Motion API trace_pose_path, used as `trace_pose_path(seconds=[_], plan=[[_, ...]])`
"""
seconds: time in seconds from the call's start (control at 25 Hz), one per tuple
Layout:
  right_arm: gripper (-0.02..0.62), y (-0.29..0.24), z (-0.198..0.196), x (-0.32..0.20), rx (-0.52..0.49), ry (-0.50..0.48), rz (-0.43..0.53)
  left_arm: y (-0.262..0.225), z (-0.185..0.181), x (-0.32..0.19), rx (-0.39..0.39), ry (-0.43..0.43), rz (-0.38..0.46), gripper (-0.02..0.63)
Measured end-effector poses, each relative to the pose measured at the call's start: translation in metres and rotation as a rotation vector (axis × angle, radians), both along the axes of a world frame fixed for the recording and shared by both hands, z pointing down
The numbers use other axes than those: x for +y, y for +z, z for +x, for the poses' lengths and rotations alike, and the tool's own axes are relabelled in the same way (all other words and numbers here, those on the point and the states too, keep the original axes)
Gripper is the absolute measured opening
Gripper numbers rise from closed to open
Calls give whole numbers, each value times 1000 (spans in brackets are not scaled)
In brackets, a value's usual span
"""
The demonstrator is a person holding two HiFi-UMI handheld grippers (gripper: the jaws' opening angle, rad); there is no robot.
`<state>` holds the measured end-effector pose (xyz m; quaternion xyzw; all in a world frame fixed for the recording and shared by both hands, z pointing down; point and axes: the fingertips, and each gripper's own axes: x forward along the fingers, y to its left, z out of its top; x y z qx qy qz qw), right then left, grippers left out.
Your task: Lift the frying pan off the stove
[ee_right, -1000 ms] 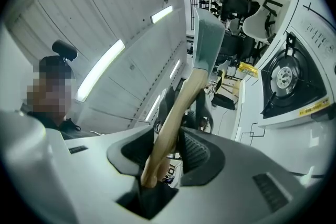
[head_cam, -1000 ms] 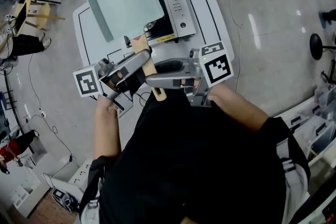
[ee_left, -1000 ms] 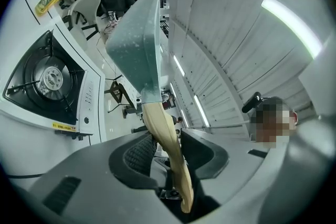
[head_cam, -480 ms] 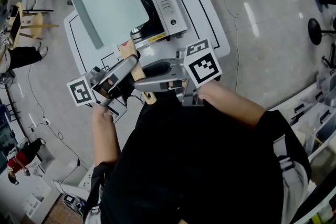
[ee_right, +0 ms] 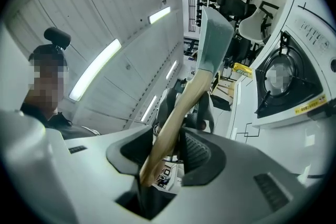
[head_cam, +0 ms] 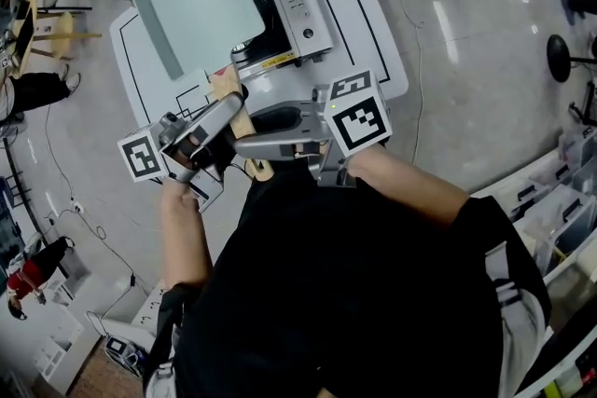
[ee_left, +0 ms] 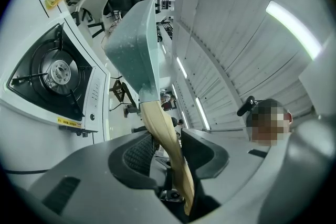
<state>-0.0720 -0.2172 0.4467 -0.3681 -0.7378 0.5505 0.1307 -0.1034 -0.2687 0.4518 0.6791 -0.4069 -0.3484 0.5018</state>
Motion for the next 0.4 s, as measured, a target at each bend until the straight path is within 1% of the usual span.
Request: trace_pose_path(seconds=[0.4], plan=[[169, 6, -4, 2, 9, -13, 8, 7, -5, 4, 7, -3, -5, 158]])
